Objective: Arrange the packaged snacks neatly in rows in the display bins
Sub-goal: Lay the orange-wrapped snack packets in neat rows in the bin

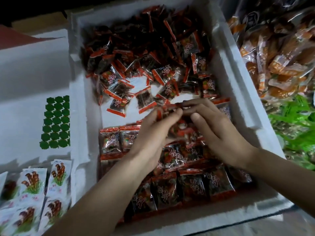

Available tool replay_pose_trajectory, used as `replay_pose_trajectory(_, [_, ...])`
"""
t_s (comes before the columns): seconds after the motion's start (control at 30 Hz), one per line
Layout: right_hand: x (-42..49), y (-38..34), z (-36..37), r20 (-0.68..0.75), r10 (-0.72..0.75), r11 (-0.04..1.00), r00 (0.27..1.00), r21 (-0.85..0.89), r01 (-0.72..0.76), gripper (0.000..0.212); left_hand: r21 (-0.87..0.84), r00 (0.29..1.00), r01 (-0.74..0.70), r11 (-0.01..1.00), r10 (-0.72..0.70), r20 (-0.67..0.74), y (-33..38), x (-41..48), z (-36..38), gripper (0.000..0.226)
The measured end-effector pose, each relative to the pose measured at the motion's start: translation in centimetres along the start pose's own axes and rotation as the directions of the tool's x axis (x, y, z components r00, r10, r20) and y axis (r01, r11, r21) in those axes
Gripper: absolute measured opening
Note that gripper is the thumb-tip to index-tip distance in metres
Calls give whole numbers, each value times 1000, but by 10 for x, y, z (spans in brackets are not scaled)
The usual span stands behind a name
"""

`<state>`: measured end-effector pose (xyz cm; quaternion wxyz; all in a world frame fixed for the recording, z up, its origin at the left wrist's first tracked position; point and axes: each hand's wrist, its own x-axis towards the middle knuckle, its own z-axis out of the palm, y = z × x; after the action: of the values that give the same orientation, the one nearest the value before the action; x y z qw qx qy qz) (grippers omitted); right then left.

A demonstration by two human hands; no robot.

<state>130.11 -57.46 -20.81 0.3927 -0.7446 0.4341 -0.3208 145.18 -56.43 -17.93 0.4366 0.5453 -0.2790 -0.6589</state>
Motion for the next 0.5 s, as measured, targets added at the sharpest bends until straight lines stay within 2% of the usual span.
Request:
replay_pose_trajectory(0.07, [-8, 0, -6, -83, 32, 999, 996, 38, -29, 15, 61, 1000, 14, 998, -15, 28, -8, -5, 8, 19])
replay_pose_trajectory(0.13, [-13, 3, -13, -113, 72, 996, 991, 56, -66, 38, 158, 999, -19, 987, 11, 48, -16, -5, 14, 22])
replay_pose_trajectory(0.2, [-18, 7, -27, -36, 169, 982, 985, 94, -165, 60, 346, 991, -105, 932, 71, 110, -21, -6, 17, 26])
replay_pose_trajectory(0.23, [-20, 8, -34, 27, 201, 977, 979, 70, -202, 64, 441, 982, -161, 883, 98, 163, -22, -8, 19, 28])
replay_pose_trajectory(0.3, [-26, 13, -48, 120, 208, 978, 971, -36, -205, 59, 590, 959, -252, 767, 115, 260, -26, -12, 26, 32])
replay_pose_trajectory(0.37, [-36, 15, -57, 136, 228, 972, 964, -95, -216, 50, 660, 950, -283, 696, 107, 294, -31, -16, 31, 33])
replay_pose_trajectory(0.43, [-46, 16, -65, 119, 260, 963, 958, -107, -248, 38, 688, 957, -273, 672, 118, 265, -37, -19, 35, 30])
replay_pose_trajectory(0.5, [-55, 21, -74, 87, 278, 956, 957, -126, -266, 23, 663, 968, -241, 709, 131, 212, -40, -20, 39, 26])
